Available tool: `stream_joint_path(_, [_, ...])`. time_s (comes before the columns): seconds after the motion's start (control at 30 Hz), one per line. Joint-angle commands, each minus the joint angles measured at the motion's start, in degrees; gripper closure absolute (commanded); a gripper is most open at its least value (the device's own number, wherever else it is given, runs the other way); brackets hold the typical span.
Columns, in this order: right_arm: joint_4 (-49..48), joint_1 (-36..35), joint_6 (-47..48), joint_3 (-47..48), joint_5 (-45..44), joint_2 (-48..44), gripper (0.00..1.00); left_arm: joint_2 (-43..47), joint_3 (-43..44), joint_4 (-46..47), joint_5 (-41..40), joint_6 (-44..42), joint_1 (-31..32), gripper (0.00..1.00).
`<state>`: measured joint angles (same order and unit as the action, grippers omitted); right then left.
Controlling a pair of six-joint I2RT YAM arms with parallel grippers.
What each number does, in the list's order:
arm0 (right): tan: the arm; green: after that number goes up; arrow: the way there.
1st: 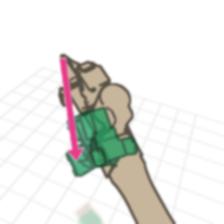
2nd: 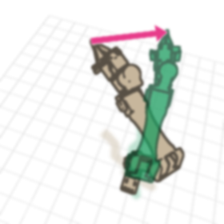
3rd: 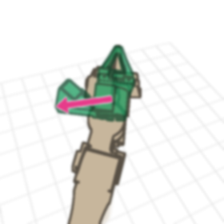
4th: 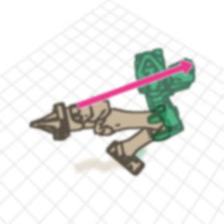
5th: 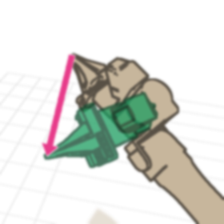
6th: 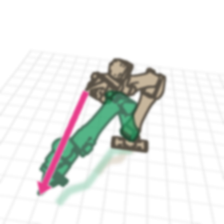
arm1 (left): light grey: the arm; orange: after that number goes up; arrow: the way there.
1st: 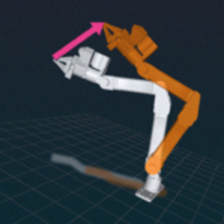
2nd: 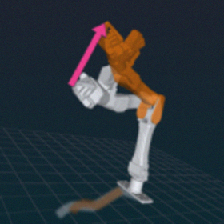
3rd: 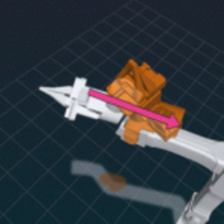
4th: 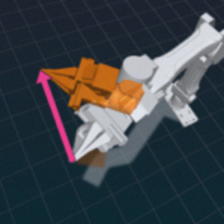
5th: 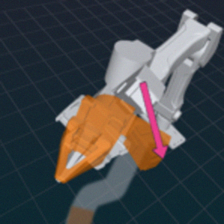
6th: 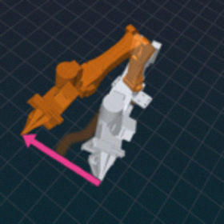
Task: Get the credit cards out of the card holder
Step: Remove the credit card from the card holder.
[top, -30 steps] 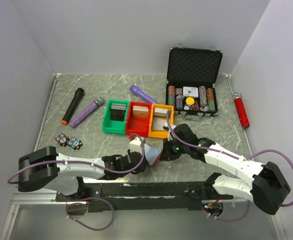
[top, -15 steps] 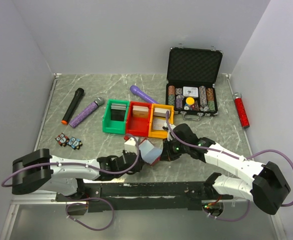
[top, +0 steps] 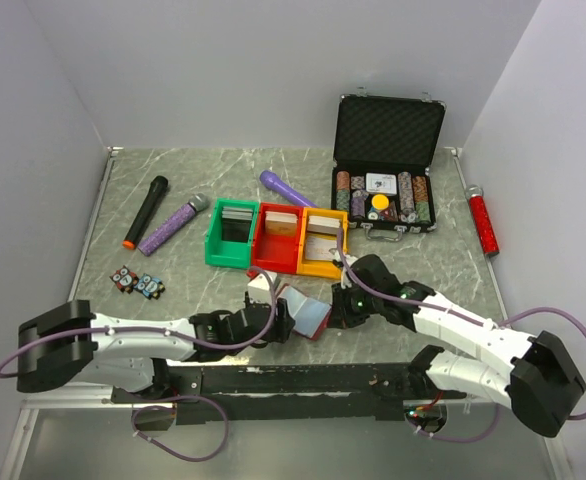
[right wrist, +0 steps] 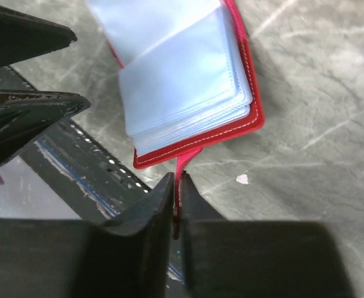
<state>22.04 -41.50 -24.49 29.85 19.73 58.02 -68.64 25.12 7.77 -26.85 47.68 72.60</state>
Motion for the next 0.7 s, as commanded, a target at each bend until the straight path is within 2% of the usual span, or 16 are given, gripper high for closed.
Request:
stream_joint_path(0.0, [-2.5, -0.2, -4.2, -2.0, 0.0, 0.8, 0.67, -3.5, 3.2, 3.9, 0.6, -2.6, -0.1, 0.4])
stream_joint_path(0.03, [-3.8, -0.2, -5.0, -2.3, 0.9, 0.8, 0.57, -4.4, 3.7, 4.3, 0.7, -2.9, -0.2, 0.4])
stream_joint_path(0.13, [-6.8, -0.1, -7.2, -3.4, 1.7, 1.0, 0.42, -6.8, 5.0, 4.3, 0.5, -3.2, -0.4, 0.41])
stream_joint_path(0.3, [-8.8, 0.1, -9.4, -3.8, 2.1, 4.2, 0.36, -9.4, 6.1, 2.9, -0.7, -2.1, -1.5, 0.45])
stream_joint_path(0.43, [-8.9, 0.4, -11.0, -5.2, -0.4, 3.3, 0.34, -9.5, 6.6, 2.2, -2.2, -2.1, -1.8, 0.5])
stream_joint_path(0.5, [-9.1, 1.1, -11.3, -5.8, -1.1, 4.4, 0.33, -10.3, 6.8, 1.7, -2.2, -1.8, -2.6, 0.56])
stream_joint_path(0.67, [-10.8, 1.5, -12.7, -7.5, -1.4, 6.9, 0.33, -13.2, 6.0, 1.5, -0.7, -0.2, -4.3, 0.81])
